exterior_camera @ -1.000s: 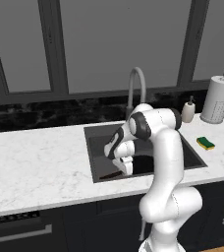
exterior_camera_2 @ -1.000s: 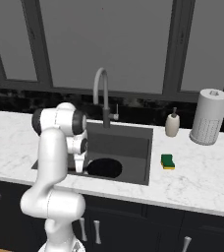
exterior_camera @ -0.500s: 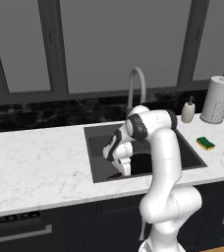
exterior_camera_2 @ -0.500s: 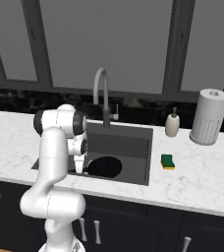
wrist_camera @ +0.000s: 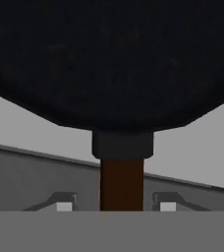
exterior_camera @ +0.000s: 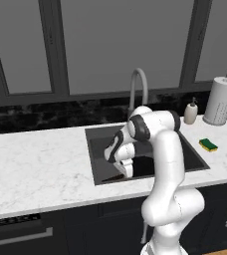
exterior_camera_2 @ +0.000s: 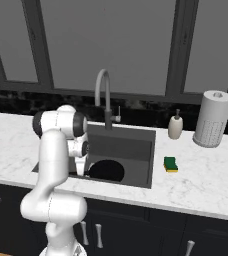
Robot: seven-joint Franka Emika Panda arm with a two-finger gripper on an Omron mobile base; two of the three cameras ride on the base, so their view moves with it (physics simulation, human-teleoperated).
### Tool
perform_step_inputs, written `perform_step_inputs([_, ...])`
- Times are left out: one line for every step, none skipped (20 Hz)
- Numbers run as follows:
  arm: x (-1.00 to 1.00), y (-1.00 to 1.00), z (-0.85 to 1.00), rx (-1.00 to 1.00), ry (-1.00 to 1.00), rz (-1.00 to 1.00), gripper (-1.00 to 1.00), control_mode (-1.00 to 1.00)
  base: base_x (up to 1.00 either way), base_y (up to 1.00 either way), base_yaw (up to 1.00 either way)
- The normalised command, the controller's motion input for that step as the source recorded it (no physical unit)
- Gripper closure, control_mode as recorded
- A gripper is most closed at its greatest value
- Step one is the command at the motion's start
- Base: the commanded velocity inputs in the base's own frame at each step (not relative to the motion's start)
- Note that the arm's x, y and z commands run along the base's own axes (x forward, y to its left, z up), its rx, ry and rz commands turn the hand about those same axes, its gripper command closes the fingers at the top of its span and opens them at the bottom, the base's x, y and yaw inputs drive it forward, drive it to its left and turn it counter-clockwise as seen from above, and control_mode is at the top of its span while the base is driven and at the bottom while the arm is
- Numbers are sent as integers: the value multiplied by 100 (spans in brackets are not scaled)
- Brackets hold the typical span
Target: Pick the pan and sponge and place them into the sink. Then turn on the water.
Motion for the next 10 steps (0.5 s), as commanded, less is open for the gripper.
perform_step_inputs([0,0,54,0,-1,4,-100,-100,0,0,0])
perform_step_inputs([0,0,67,0,0,2,-100,-100,0,0,0])
perform_step_inputs([0,0,77,-1,0,1,-100,-100,0,0,0])
perform_step_inputs([0,0,86,-1,0,0,-100,-100,0,0,0])
perform_step_inputs([0,0,97,-1,0,0,-100,-100,0,0,0])
perform_step_inputs([0,0,100,-1,0,0,-100,-100,0,0,0])
perform_step_inputs([0,0,100,0,0,0,-100,-100,0,0,0])
perform_step_inputs([0,-1,100,0,0,0,-100,-100,0,0,0])
perform_step_inputs([0,-4,100,0,0,0,-100,-100,0,0,0])
perform_step_inputs([0,-5,100,0,0,0,-100,-100,0,0,0])
